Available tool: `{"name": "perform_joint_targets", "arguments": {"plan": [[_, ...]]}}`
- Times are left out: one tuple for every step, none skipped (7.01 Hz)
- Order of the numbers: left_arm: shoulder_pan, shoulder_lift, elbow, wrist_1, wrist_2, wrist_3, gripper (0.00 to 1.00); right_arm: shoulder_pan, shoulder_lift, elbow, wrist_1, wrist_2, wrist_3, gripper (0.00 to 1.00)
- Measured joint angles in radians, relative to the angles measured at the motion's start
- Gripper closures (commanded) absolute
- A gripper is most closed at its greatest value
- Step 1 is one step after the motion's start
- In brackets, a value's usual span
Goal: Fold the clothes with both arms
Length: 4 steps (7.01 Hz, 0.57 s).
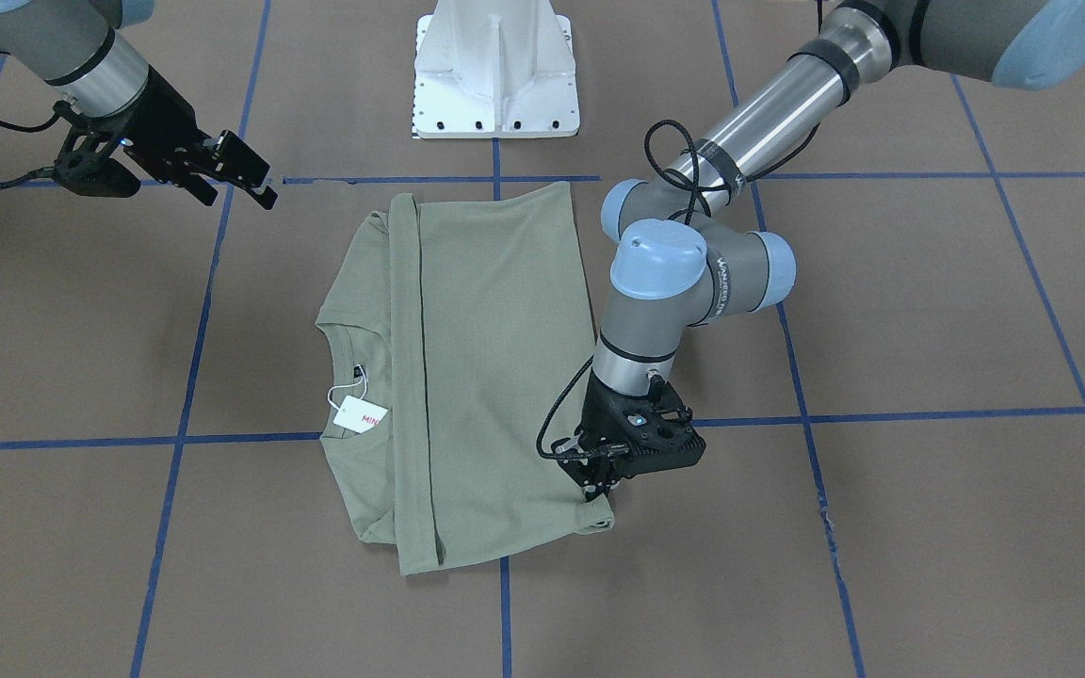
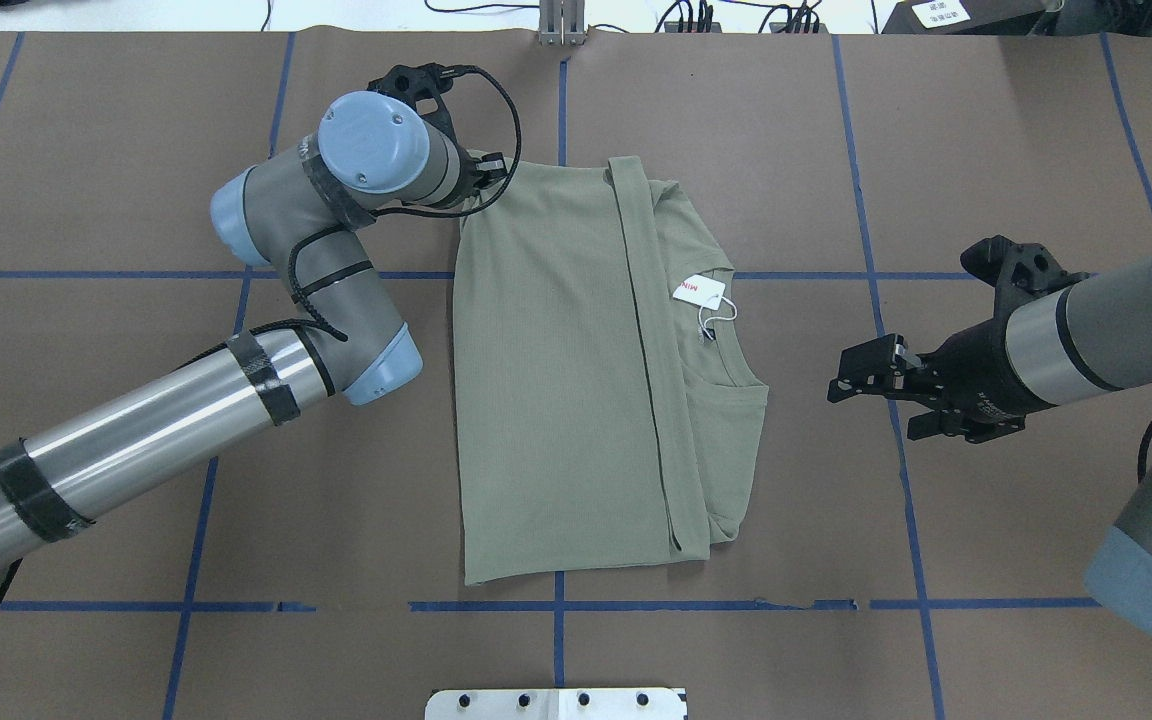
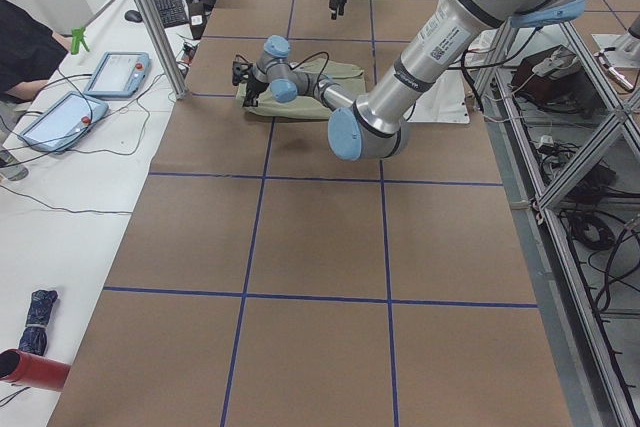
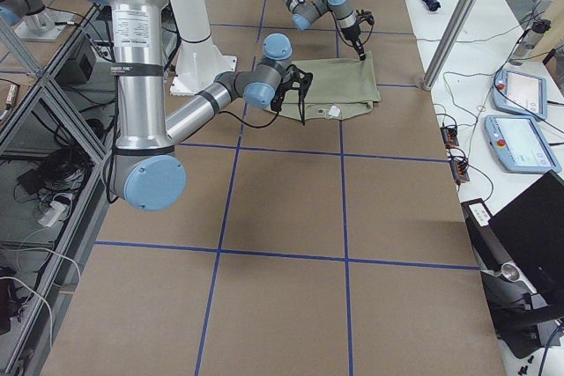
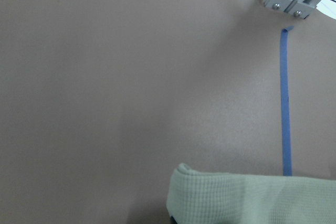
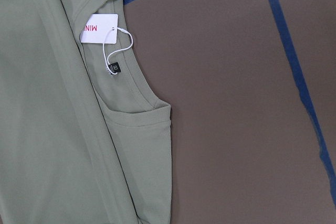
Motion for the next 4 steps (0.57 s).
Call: {"name": "perform_joint_targets", "arguments": {"plan": [[0.0, -0.008, 0.025, -0.024, 0.012, 0.0, 0.0, 0.0, 0.001, -0.001, 0.001, -0.002, 0.0, 0.0], [0.0, -0.011, 0.035, -0.032, 0.026, 0.003, 0.0, -0.002, 0.002, -0.001, 0.001, -0.011, 0.0, 0.0], [-0.002, -0.013, 0.039, -0.035, 0.041, 0.009, 0.0, -0.004, 0.009, -0.004, 0.0, -0.031, 0.0, 0.0], [-0.015, -0.014, 0.038, -0.033, 0.034, 0.028, 0.0, -0.008, 0.029, -0.016, -0.003, -0.051, -0.001, 0.0]]}}
